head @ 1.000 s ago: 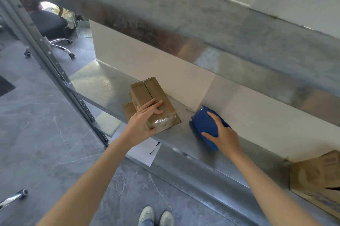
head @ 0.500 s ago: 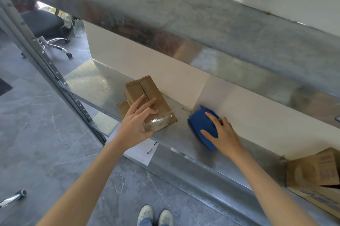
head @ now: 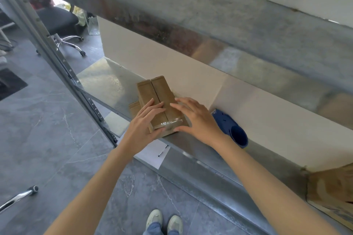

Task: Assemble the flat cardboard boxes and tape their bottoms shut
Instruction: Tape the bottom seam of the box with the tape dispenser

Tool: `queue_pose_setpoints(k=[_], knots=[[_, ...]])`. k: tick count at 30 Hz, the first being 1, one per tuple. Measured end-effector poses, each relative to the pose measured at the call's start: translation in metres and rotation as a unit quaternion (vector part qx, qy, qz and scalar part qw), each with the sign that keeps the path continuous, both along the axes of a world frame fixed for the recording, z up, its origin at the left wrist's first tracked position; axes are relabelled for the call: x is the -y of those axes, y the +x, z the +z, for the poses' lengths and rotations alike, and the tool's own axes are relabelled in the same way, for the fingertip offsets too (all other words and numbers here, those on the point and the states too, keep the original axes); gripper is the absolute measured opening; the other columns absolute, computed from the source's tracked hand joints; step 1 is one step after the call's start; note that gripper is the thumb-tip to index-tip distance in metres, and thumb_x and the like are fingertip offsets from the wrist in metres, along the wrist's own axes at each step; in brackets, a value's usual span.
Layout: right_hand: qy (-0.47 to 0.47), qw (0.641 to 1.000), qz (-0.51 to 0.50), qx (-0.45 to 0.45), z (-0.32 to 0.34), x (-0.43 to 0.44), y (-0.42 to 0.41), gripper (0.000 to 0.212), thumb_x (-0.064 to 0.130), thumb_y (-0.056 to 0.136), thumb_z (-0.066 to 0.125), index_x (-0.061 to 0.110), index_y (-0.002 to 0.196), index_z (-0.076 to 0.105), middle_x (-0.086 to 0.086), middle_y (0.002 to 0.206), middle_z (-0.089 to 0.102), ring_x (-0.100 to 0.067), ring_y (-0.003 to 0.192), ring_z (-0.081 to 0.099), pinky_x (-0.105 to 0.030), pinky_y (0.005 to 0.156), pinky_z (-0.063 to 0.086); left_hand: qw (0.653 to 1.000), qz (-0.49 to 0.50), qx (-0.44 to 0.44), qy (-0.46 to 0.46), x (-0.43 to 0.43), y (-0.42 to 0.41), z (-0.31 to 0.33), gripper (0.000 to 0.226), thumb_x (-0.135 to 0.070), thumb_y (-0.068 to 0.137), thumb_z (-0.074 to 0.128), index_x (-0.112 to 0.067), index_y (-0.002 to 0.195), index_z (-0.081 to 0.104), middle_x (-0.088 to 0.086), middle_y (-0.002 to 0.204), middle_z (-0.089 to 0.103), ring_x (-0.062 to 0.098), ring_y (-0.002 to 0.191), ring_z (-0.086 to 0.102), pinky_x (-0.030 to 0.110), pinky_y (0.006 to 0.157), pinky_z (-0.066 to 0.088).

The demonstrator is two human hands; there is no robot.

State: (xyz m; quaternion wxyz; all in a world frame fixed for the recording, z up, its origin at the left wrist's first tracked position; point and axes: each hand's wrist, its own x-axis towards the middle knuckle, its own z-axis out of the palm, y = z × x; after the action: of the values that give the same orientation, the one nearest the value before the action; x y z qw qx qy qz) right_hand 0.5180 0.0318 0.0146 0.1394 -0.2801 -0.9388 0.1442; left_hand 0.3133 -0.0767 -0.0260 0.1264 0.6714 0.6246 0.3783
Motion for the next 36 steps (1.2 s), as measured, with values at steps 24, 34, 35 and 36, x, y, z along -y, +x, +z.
queue_pose_setpoints(k=[24,34,35,36], knots=[[-0.166,0.985,0.054,0.009,-0.012,-0.026,-0.019,0.073,0.052,0.078,0.074,0.038,0.145,0.047,0.022,0.151,0.036,-0.004,0.138,0.034,-0.03,0.109,0.034,0.995,-0.029,0.058,-0.078,-0.002,-0.026,0.001,0.062,-0.057,0.084,0.065,-0.027,0.138,0.056,-0.025,0.152,0.036,-0.001,0.149,0.013,0.027,0.118,0.019],[-0.177,0.975,-0.038,-0.127,-0.026,-0.007,-0.037,0.028,0.026,0.094,0.066,0.019,0.122,0.069,0.008,0.127,0.057,-0.013,0.126,0.051,-0.039,0.106,0.043,0.991,0.024,0.114,-0.06,-0.002,-0.012,0.001,0.04,-0.039,0.093,0.057,-0.02,0.127,0.065,-0.017,0.144,0.049,-0.001,0.146,0.024,0.036,0.12,0.027],[-0.184,0.974,-0.037,-0.126,-0.026,-0.007,-0.036,0.027,0.025,0.095,0.064,0.02,0.122,0.069,0.008,0.127,0.057,-0.013,0.127,0.051,-0.038,0.106,0.043,0.99,0.024,0.127,-0.064,-0.001,-0.012,0.002,0.039,-0.038,0.093,0.058,-0.02,0.127,0.065,-0.017,0.144,0.049,-0.001,0.146,0.024,0.037,0.12,0.027],[-0.19,0.973,-0.033,-0.125,-0.025,-0.008,-0.035,0.027,0.024,0.096,0.063,0.021,0.122,0.069,0.008,0.127,0.057,-0.012,0.127,0.05,-0.038,0.106,0.043,0.987,0.019,0.143,-0.068,0.0,-0.013,0.002,0.036,-0.035,0.094,0.059,-0.021,0.127,0.065,-0.017,0.145,0.049,-0.001,0.146,0.023,0.038,0.12,0.027]])
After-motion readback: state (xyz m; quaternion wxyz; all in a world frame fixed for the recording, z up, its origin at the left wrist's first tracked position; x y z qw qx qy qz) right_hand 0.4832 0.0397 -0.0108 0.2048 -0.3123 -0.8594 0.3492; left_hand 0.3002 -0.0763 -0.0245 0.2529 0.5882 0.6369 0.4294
